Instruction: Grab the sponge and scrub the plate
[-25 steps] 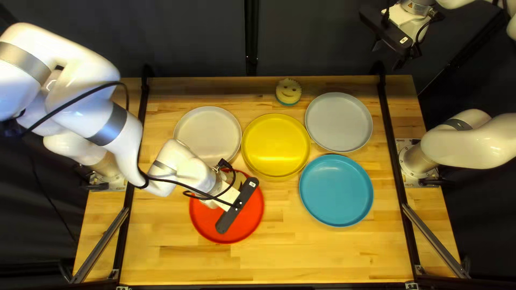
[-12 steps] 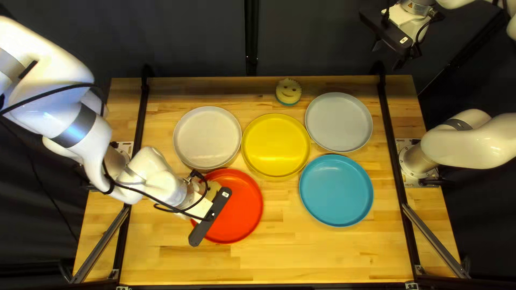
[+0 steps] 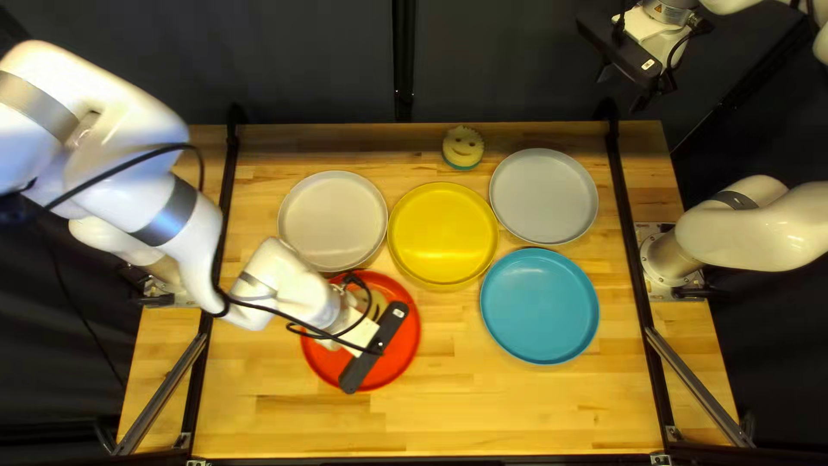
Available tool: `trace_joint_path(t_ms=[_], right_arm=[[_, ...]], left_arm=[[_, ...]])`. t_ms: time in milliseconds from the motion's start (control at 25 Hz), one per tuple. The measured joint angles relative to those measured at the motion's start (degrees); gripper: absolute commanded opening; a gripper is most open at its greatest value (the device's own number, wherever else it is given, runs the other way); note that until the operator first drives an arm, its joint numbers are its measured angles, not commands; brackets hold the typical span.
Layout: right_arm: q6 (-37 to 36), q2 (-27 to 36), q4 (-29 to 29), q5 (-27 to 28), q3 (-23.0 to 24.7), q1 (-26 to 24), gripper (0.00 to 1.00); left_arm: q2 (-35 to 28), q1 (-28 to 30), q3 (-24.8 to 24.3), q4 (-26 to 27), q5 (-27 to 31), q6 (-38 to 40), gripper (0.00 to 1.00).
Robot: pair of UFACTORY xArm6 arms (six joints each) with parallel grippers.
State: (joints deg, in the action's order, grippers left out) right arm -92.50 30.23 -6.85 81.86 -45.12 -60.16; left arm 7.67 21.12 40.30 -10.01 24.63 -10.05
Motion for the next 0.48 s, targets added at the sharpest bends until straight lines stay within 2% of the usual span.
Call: trace_joint_path(t_ms=[160, 480], right_arm=[[0.0, 0.0, 0.0, 0.0, 0.0, 0.0, 1.0], [0.0, 0.0, 0.0, 0.0, 0.0, 0.0, 1.0]], left_arm=[[-0.8, 0.9, 0.0, -0.4, 0.9, 0.0, 0.0], [-5.9, 6.5, -6.1, -0.7, 1.6, 6.8, 0.0]])
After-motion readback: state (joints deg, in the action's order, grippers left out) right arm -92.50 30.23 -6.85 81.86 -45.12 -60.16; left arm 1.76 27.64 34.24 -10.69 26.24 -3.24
